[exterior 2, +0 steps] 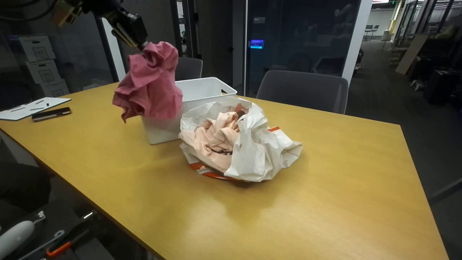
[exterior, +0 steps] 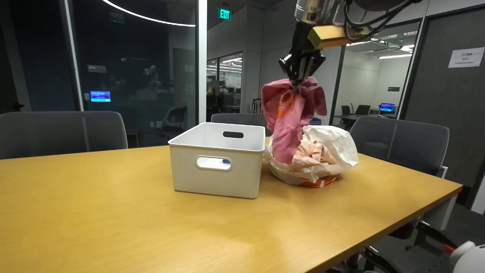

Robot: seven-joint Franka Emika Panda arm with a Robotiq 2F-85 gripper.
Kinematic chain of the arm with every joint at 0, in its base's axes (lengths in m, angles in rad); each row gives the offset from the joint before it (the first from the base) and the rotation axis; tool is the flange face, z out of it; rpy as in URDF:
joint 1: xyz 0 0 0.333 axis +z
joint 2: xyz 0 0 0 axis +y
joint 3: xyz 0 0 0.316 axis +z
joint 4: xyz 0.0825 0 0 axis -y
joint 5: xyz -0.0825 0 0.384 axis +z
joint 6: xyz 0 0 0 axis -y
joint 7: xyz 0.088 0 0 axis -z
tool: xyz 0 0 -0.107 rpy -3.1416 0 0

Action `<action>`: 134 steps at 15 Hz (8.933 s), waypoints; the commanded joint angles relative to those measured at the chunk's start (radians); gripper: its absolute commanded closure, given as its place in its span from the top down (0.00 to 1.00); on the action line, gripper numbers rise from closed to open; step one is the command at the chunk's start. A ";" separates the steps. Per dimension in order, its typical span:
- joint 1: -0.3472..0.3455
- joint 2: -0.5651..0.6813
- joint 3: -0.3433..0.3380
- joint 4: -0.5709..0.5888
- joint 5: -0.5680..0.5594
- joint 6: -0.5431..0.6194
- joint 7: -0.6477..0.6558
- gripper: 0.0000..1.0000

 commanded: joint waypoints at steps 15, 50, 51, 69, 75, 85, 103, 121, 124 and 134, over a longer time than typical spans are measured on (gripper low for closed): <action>-0.036 0.025 0.195 -0.350 0.579 0.410 -0.150 0.56; -0.064 0.505 0.082 -0.315 0.196 0.586 -0.305 1.00; -0.062 0.518 0.070 -0.311 0.146 0.590 -0.307 1.00; -0.051 0.660 -0.028 -0.247 0.004 0.719 -0.204 0.34; -0.027 0.485 -0.061 -0.286 0.000 0.681 -0.137 0.02; -0.060 0.100 -0.015 -0.340 -0.122 0.462 0.077 0.04; -0.309 0.004 0.119 -0.246 -0.546 0.318 0.495 0.04; -0.338 0.479 0.027 -0.031 -1.168 0.185 0.632 0.05; -0.323 0.560 -0.004 0.043 -1.135 0.195 0.609 0.05; -0.322 0.709 -0.059 0.213 -0.943 0.215 0.409 0.05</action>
